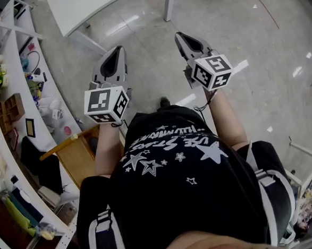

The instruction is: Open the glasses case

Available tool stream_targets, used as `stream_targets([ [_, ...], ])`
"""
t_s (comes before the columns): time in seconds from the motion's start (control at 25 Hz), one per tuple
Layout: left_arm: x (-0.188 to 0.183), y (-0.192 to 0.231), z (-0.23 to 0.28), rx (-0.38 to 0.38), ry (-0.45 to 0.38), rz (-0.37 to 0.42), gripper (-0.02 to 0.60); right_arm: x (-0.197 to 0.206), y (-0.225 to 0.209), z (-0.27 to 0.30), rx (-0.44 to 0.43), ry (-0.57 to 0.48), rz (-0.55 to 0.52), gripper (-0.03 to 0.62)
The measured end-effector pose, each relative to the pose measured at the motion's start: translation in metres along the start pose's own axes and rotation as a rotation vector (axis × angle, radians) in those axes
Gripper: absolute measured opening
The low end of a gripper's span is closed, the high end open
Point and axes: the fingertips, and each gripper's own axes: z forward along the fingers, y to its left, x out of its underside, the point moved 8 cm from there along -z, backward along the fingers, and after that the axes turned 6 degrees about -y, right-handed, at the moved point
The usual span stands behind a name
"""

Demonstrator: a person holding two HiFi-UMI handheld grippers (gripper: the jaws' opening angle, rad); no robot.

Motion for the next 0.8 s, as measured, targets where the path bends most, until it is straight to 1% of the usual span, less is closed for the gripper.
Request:
stream_targets([
  [0.12,0.002,-0.001,0.011,-0.018,-0.006,-0.002,0.014,-0.003,-0.015,0.01,-0.007,0.001,0.0,0.008],
  [0.24,0.003,-0.001,0.021,-0.008,-0.006,-0.007,0.014,-0.001,-0.022,0.02,-0.022,0.012,0.027,0.008],
  [0.4,0.007,0.011,0.036,-0.003,0.003,-0.006,0.014,0.007,-0.025,0.042,-0.034,0.045,0.032,0.008],
  [0.64,0.013,0.048,0.078,0.011,0.004,-0.021,0.014,-0.001,-0.039,0.082,-0.006,0.044,0.015,0.008],
  [0.8,0.011,0.083,0.115,0.022,-0.001,-0.031,0.014,-0.011,-0.056,0.125,0.018,0.044,0.009,0.008],
])
